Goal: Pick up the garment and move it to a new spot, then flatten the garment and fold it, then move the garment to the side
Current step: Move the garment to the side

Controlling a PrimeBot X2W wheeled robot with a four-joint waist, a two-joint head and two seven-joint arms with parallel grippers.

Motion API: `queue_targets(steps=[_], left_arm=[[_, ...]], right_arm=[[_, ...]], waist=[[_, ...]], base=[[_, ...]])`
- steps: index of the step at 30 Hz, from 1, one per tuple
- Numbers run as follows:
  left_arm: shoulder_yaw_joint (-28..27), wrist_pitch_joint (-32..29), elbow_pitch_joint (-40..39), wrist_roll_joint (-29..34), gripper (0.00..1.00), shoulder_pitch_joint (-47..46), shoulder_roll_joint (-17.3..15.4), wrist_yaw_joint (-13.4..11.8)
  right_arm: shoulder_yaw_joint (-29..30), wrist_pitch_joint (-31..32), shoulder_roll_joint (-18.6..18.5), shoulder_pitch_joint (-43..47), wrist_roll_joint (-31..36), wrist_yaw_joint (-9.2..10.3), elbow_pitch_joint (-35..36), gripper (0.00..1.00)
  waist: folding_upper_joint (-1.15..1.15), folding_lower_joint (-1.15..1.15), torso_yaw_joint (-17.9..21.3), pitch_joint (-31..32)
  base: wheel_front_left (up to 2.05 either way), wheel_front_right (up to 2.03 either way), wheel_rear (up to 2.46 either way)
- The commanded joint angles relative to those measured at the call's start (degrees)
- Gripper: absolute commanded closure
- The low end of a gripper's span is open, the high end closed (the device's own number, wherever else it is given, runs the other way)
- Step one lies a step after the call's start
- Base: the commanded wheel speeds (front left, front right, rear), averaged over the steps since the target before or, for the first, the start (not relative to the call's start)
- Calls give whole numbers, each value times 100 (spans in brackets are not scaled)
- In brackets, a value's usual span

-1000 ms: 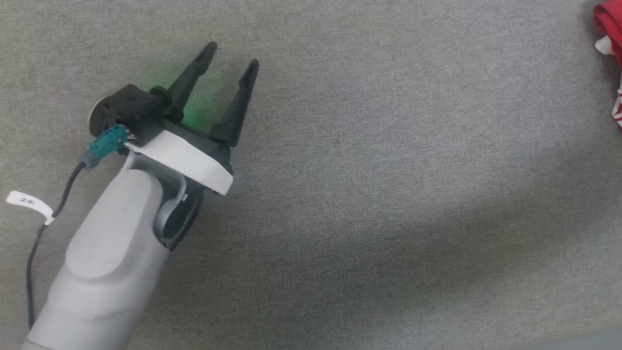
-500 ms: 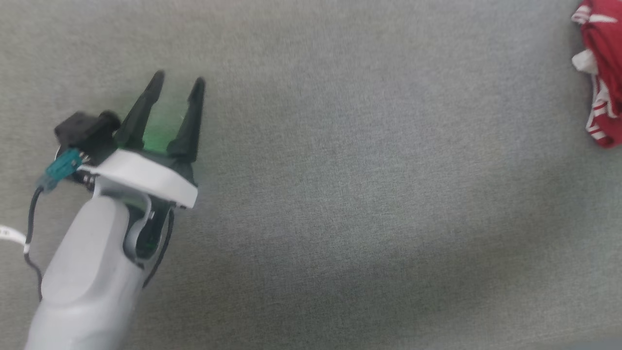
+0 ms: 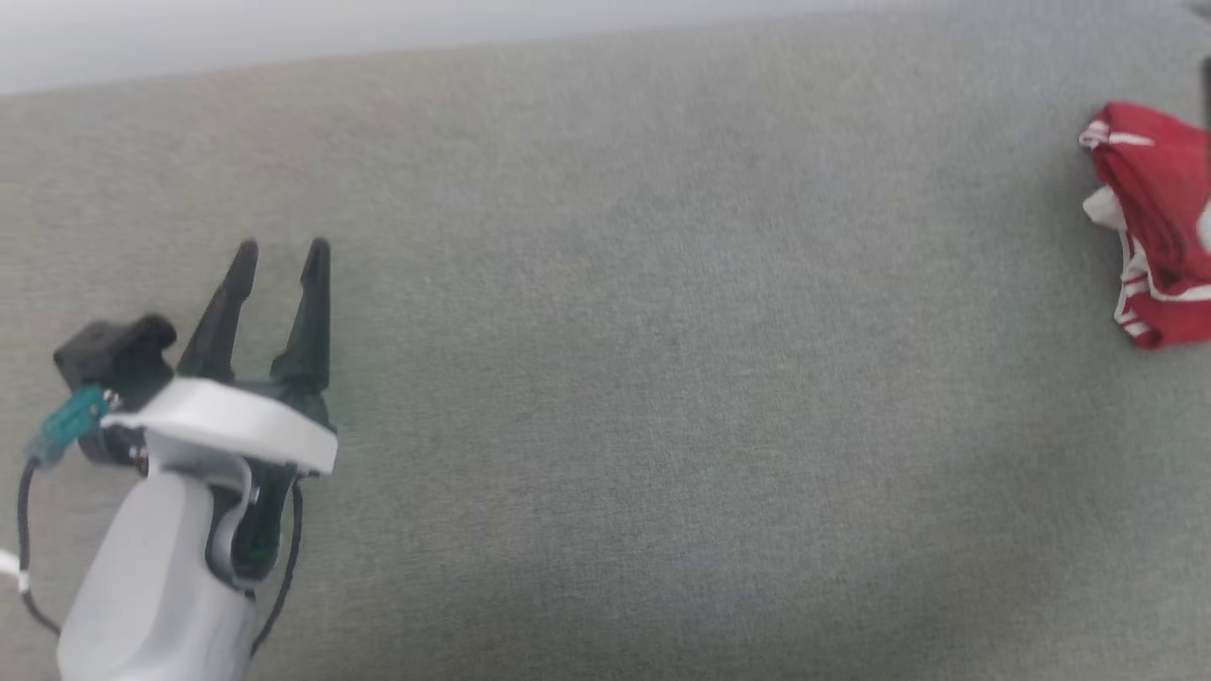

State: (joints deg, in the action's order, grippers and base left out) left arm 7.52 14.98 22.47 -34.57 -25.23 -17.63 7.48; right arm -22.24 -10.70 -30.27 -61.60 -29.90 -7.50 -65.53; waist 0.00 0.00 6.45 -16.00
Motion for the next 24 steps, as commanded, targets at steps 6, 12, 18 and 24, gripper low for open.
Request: queue_targets(steps=[6,12,18,24], left_arm=[[-421,24,-63,121,0,655,74,-9],[-693,23,-211,97,0,1123,9,-9],[-1062,22,-362,226,0,1631,-13,-9],[-1323,23,-450,318,0,1970,17,-9]], right_arm=[[-111,-267,123,651,-286,1,376,0],[-62,-368,140,1181,-445,1,661,0],[120,-439,235,1902,-479,1,1085,0],[532,-450,347,2637,-301,2,1616,0]], waist=[[0,0,-312,612],[0,0,-477,920],[0,0,-603,1184],[0,0,-655,1335]], base=[[0,0,0],[0,0,0],[0,0,0],[0,0,0]])
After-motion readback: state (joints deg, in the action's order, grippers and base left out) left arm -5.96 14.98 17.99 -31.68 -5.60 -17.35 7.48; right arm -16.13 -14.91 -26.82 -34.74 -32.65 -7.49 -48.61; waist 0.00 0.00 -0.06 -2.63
